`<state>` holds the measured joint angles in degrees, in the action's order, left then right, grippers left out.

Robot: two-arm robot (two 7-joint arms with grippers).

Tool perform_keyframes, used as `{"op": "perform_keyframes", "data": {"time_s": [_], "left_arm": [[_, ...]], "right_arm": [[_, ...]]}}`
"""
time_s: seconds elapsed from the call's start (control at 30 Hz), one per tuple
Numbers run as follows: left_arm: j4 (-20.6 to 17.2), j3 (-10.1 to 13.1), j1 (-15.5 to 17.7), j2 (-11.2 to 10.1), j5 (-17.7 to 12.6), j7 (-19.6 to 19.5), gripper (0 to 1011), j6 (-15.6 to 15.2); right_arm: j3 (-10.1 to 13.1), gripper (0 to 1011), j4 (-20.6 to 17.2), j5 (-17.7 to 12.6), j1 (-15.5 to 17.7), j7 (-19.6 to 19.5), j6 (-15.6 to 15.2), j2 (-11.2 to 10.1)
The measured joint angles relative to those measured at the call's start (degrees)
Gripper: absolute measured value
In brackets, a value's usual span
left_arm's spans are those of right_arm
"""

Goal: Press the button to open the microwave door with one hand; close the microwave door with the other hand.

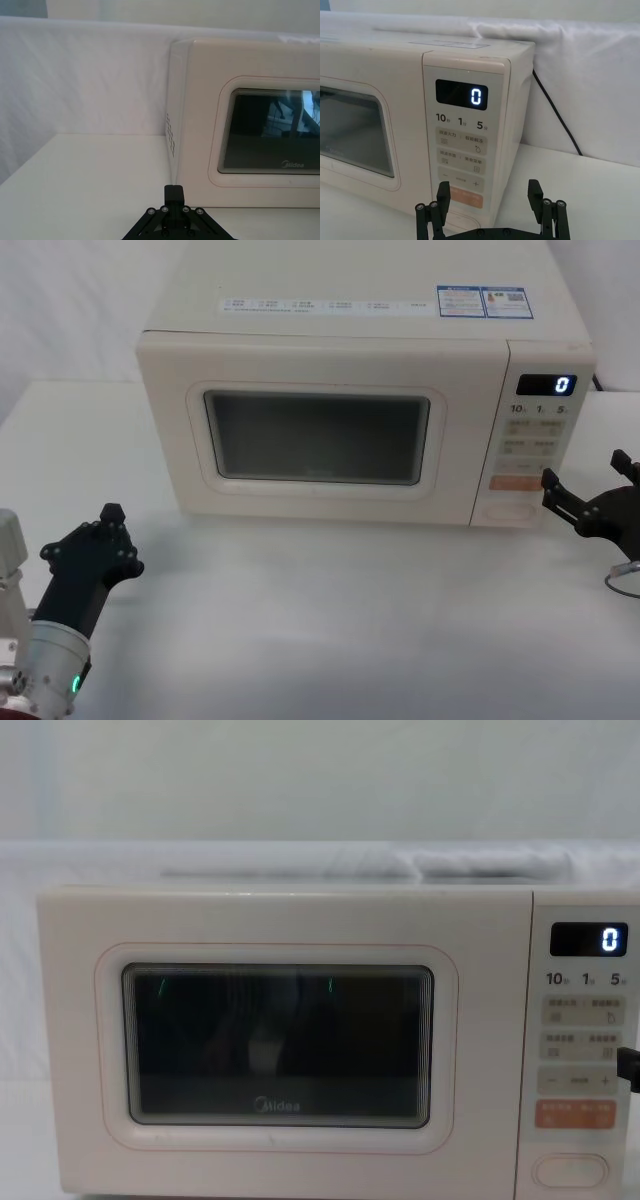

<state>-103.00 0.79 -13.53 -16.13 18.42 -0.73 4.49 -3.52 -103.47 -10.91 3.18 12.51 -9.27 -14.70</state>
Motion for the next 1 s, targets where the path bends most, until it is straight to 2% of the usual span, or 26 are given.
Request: {"op": "perform_keyframes", "data": {"time_s": [0.5,1.0], "left_arm": [[3.5,-0.6,3.4,1.8,-0.8,-2.5,0,-1.0],[6.3,-0.9,5.4,4.4,-3.2,-3.6,0,-1.1]], "right_arm": [[0.0,1002,0.0,0.0,0.0,0.0,0.0,0.0],[0.0,1002,0.0,0.0,0.0,0.0,0.0,0.0]]}}
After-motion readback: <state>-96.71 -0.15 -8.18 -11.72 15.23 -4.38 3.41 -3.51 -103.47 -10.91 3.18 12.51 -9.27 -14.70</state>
